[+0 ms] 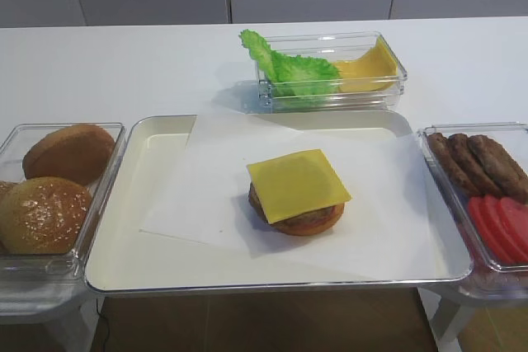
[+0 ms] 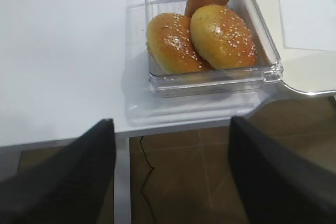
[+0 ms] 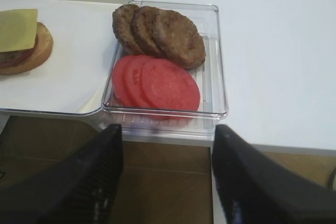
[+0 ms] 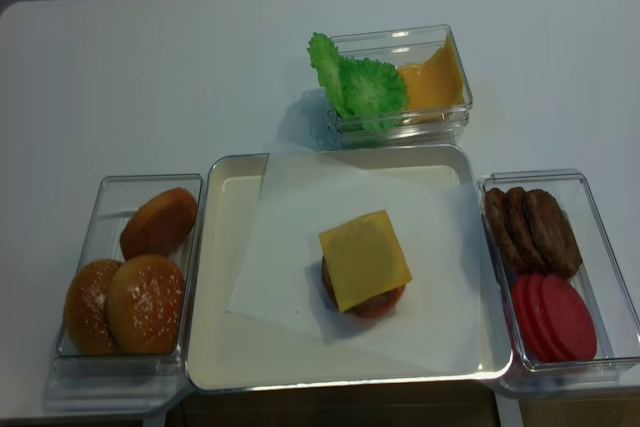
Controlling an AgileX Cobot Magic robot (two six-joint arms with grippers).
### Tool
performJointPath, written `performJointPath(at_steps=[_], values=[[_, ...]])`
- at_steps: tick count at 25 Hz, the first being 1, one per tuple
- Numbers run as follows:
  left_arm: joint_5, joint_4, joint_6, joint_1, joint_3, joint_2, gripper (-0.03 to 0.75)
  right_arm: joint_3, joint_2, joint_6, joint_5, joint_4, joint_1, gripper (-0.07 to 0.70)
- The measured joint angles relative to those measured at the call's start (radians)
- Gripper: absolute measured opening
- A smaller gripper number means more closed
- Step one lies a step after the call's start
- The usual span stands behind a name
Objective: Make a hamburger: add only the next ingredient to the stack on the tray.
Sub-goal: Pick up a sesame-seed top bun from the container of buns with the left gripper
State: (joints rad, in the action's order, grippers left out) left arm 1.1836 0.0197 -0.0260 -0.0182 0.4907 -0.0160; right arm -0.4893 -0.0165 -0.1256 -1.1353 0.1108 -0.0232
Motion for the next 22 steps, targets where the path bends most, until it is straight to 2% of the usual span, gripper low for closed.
performJointPath(at_steps=[17, 22], values=[[-0.008, 0.0, 0.0, 0.0, 0.0, 0.0, 0.493, 0.0, 0.0, 0.0, 0.0, 0.0, 0.0, 0.428], [-0.016, 0.0, -0.007, 0.0, 0.038, 0.003, 0.481, 0.0, 0.0, 0.002, 0.0, 0.0, 0.0, 0.429]])
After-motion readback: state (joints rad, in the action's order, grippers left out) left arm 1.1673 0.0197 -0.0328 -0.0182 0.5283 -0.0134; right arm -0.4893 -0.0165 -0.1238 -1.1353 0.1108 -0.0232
